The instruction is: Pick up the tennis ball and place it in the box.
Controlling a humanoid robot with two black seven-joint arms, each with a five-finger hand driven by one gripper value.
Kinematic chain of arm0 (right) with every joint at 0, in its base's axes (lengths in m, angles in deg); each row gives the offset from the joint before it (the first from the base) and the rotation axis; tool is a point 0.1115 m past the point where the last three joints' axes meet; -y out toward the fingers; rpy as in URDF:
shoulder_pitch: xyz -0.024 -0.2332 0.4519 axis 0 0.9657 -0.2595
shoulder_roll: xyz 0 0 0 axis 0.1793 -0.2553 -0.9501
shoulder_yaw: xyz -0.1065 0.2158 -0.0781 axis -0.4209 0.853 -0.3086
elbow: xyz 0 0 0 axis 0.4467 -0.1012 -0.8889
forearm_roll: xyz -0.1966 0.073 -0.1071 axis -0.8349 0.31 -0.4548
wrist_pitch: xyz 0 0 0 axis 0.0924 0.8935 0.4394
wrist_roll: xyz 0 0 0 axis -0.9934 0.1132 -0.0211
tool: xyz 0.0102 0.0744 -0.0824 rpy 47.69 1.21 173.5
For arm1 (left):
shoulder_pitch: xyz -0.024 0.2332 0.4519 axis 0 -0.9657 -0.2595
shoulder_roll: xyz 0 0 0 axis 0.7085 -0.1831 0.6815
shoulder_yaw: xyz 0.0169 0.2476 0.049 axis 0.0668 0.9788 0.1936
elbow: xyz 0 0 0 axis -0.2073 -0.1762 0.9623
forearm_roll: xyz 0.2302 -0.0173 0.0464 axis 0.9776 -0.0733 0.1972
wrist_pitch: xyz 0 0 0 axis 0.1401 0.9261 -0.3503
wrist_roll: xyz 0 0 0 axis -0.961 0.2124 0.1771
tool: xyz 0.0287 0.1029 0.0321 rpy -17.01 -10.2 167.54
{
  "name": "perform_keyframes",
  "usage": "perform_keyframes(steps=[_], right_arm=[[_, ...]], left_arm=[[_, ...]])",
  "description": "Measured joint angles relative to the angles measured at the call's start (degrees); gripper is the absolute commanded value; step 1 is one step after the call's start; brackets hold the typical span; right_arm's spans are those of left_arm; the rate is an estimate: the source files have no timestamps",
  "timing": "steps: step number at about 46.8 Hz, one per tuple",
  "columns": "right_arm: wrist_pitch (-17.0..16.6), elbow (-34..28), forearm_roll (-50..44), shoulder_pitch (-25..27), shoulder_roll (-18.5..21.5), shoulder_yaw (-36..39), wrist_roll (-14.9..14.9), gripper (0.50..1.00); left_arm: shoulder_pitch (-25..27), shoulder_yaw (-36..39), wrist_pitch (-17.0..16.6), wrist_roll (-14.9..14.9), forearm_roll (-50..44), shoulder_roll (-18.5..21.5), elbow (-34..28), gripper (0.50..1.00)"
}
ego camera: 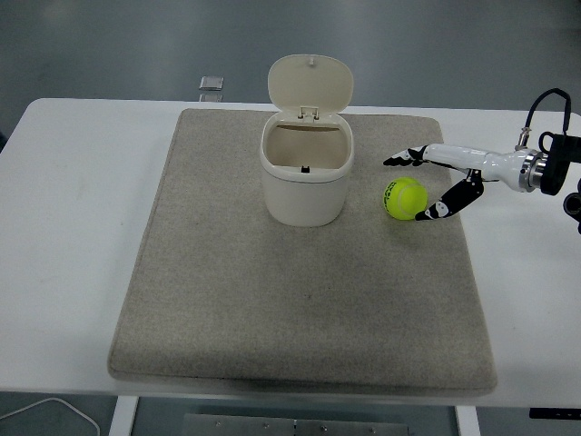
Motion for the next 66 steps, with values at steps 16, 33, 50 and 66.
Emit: perform_keyframes(steps=[16, 33, 50, 66], right_arm=[[2.3, -0.1, -0.1, 0.5, 0.6, -0.3, -0.5, 0.924], [3.3, -0.6, -0.1, 1.0, 1.4, -1.3, -0.8, 0.917], [4.5, -1.2, -0.2, 1.6, 2.5, -1.4, -1.0, 0.877], [4.6, -1.3, -0.8, 1.8, 2.5, -1.5, -2.3, 0.774]], left_arm=[[0.0, 0.0, 0.0, 0.0, 0.0, 0.0, 0.0, 0.992], [0.0, 0.0, 0.0, 0.0, 0.0, 0.0, 0.0, 0.992], [0.0, 0.0, 0.0, 0.0, 0.0, 0.0, 0.0, 0.992], [0.0, 0.0, 0.0, 0.0, 0.0, 0.0, 0.0, 0.992]])
